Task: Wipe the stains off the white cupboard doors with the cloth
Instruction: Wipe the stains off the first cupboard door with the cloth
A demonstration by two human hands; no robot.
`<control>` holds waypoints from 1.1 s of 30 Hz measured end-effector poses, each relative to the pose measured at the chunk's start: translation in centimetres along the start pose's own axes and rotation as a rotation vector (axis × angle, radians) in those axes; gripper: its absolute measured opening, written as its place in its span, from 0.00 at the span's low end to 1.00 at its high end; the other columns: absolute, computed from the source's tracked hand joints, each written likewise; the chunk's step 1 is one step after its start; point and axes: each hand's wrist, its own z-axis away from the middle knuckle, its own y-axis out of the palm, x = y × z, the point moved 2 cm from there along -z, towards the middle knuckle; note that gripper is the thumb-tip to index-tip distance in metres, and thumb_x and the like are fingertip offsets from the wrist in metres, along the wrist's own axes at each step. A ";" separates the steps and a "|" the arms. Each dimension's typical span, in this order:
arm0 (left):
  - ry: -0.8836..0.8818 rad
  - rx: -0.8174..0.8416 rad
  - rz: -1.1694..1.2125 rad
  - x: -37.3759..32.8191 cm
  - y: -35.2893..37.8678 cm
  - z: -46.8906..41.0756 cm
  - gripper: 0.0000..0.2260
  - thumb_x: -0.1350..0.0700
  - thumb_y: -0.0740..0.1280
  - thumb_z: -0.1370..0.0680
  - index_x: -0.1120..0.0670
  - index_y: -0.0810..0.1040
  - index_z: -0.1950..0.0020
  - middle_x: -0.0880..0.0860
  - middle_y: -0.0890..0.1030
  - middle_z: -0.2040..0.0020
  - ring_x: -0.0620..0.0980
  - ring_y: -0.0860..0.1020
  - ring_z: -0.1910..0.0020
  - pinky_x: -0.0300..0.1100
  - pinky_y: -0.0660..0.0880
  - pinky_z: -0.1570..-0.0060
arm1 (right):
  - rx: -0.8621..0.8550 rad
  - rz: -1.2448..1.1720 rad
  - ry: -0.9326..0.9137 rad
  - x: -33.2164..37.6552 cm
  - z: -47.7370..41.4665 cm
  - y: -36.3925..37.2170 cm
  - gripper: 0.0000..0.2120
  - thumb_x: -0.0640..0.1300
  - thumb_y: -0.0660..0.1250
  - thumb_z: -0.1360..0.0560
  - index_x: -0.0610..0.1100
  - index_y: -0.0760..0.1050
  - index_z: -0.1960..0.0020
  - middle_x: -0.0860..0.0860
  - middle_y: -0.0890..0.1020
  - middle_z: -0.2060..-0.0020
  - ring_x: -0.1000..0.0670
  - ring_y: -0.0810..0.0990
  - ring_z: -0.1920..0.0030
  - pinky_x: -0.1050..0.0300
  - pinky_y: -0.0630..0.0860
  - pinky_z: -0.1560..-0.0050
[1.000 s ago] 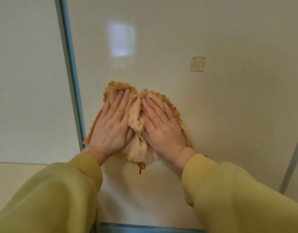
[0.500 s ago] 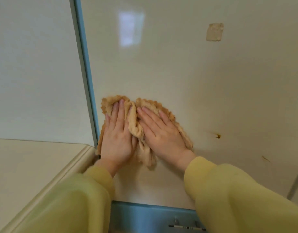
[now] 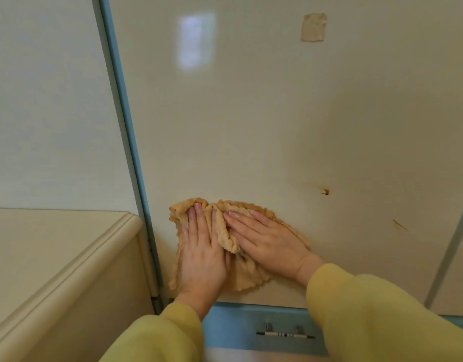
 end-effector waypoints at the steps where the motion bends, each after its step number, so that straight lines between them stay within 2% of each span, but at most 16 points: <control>1: -0.007 -0.001 0.021 -0.6 0.1 0.0 0.28 0.46 0.45 0.20 0.57 0.42 0.25 0.61 0.47 0.26 0.60 0.45 0.26 0.48 0.41 0.30 | 0.005 0.007 -0.025 -0.7 0.4 -0.3 0.17 0.38 0.43 0.19 0.39 0.64 0.34 0.48 0.68 0.33 0.50 0.64 0.32 0.53 0.52 0.29; 3: -0.024 -0.017 0.063 -2.1 0.2 -0.7 0.28 0.47 0.45 0.20 0.57 0.39 0.25 0.63 0.48 0.27 0.62 0.48 0.28 0.48 0.42 0.30 | 0.000 0.013 -0.052 -2.3 1.2 -1.1 0.17 0.38 0.45 0.19 0.39 0.63 0.33 0.48 0.66 0.33 0.50 0.64 0.32 0.54 0.52 0.29; 5: -0.033 -0.034 0.114 -4.6 0.2 -2.1 0.31 0.49 0.52 0.24 0.59 0.47 0.25 0.64 0.52 0.29 0.64 0.52 0.30 0.49 0.44 0.31 | -0.006 0.003 -0.062 -4.3 2.2 -2.3 0.16 0.38 0.47 0.19 0.39 0.64 0.33 0.47 0.66 0.33 0.49 0.64 0.33 0.54 0.52 0.29; 8: 0.020 -0.060 0.169 -8.5 -0.2 -4.4 0.29 0.49 0.53 0.26 0.63 0.55 0.29 0.64 0.53 0.30 0.63 0.52 0.30 0.54 0.47 0.32 | -0.017 0.035 -0.049 -7.8 4.3 -4.3 0.16 0.40 0.46 0.18 0.39 0.65 0.34 0.47 0.67 0.33 0.49 0.65 0.33 0.53 0.54 0.30; 11: 0.093 -0.078 0.199 -12.4 -0.4 -6.4 0.29 0.47 0.54 0.26 0.61 0.56 0.29 0.61 0.54 0.29 0.60 0.54 0.30 0.53 0.47 0.33 | -0.009 0.079 -0.014 -11.1 7.1 -6.0 0.16 0.41 0.46 0.18 0.38 0.65 0.35 0.45 0.67 0.31 0.50 0.54 0.26 0.54 0.51 0.28; 12: 0.115 -0.080 0.207 -13.5 -0.3 -6.9 0.29 0.46 0.54 0.26 0.60 0.56 0.29 0.59 0.54 0.29 0.59 0.54 0.30 0.52 0.46 0.32 | -0.010 0.089 -0.006 -12.0 8.0 -6.5 0.16 0.41 0.46 0.18 0.38 0.64 0.35 0.45 0.66 0.32 0.52 0.49 0.25 0.54 0.50 0.28; 14: 0.164 -0.075 0.230 -15.9 -0.2 -7.7 0.29 0.46 0.54 0.26 0.58 0.56 0.29 0.58 0.54 0.28 0.57 0.53 0.29 0.49 0.41 0.30 | -0.024 0.110 0.011 -13.7 10.0 -7.3 0.16 0.42 0.47 0.19 0.38 0.64 0.35 0.44 0.64 0.32 0.53 0.47 0.25 0.54 0.49 0.27; 16: 0.219 -0.080 0.270 -17.8 -0.2 -8.3 0.28 0.47 0.55 0.27 0.57 0.59 0.30 0.61 0.59 0.27 0.56 0.54 0.29 0.45 0.37 0.30 | -0.040 0.129 0.027 -15.0 11.7 -8.0 0.16 0.42 0.48 0.19 0.38 0.64 0.35 0.44 0.57 0.27 0.53 0.48 0.25 0.54 0.49 0.27; 18: 0.280 -0.102 0.325 -19.8 -0.2 -8.7 0.26 0.49 0.56 0.26 0.59 0.64 0.30 0.63 0.64 0.29 0.55 0.54 0.28 0.43 0.35 0.30 | -0.041 0.142 0.053 -16.0 13.5 -8.7 0.16 0.42 0.48 0.19 0.37 0.64 0.35 0.49 0.48 0.24 0.52 0.48 0.25 0.54 0.49 0.27; 20: 0.343 -0.116 0.384 -21.6 0.0 -8.8 0.22 0.52 0.54 0.22 0.61 0.66 0.31 0.64 0.64 0.29 0.53 0.47 0.25 0.42 0.33 0.29 | -0.031 0.145 0.097 -16.5 15.3 -9.0 0.16 0.43 0.49 0.19 0.37 0.64 0.35 0.51 0.46 0.24 0.52 0.48 0.25 0.54 0.48 0.27; 22: 0.386 -0.102 0.459 -23.0 0.7 -8.5 0.23 0.52 0.49 0.21 0.62 0.66 0.31 0.65 0.64 0.29 0.50 0.37 0.26 0.42 0.33 0.29 | -0.038 0.147 0.166 -16.4 17.0 -9.2 0.17 0.43 0.50 0.20 0.37 0.63 0.35 0.50 0.48 0.24 0.53 0.49 0.25 0.53 0.49 0.27; 24: 0.440 -0.090 0.526 -24.0 1.4 -8.2 0.23 0.53 0.52 0.23 0.64 0.66 0.31 0.66 0.64 0.30 0.49 0.35 0.27 0.43 0.35 0.28 | -0.052 0.140 0.262 -15.7 18.5 -8.9 0.17 0.43 0.50 0.20 0.38 0.63 0.33 0.44 0.57 0.27 0.53 0.49 0.25 0.52 0.50 0.27; 27: 0.541 -0.061 0.636 -24.7 2.1 -7.2 0.22 0.58 0.60 0.24 0.67 0.66 0.32 0.67 0.64 0.31 0.50 0.40 0.25 0.45 0.39 0.27 | -0.075 0.082 0.395 -13.9 20.7 -8.1 0.18 0.44 0.50 0.19 0.40 0.60 0.32 0.39 0.65 0.36 0.54 0.48 0.25 0.52 0.49 0.27; 30: 0.637 -0.020 0.635 -24.6 2.5 -5.8 0.23 0.62 0.67 0.27 0.68 0.67 0.33 0.67 0.65 0.31 0.56 0.54 0.28 0.43 0.41 0.27 | -0.064 0.024 0.461 -11.8 22.4 -7.0 0.21 0.46 0.48 0.19 0.45 0.53 0.27 0.43 0.57 0.28 0.54 0.48 0.25 0.53 0.48 0.27; 31: 0.663 0.002 0.630 -24.4 2.6 -5.2 0.24 0.63 0.68 0.27 0.68 0.67 0.33 0.67 0.66 0.31 0.57 0.56 0.29 0.43 0.41 0.27 | -0.055 0.013 0.482 -11.0 23.0 -6.6 0.21 0.47 0.47 0.18 0.44 0.53 0.27 0.43 0.58 0.28 0.54 0.48 0.25 0.53 0.48 0.27; 33: 0.710 0.055 0.631 -23.8 3.2 -3.8 0.25 0.63 0.67 0.27 0.66 0.66 0.32 0.66 0.64 0.30 0.55 0.53 0.27 0.44 0.42 0.27 | -0.033 0.003 0.522 -9.2 24.0 -5.5 0.20 0.47 0.47 0.18 0.39 0.59 0.30 0.39 0.64 0.34 0.52 0.49 0.25 0.52 0.49 0.27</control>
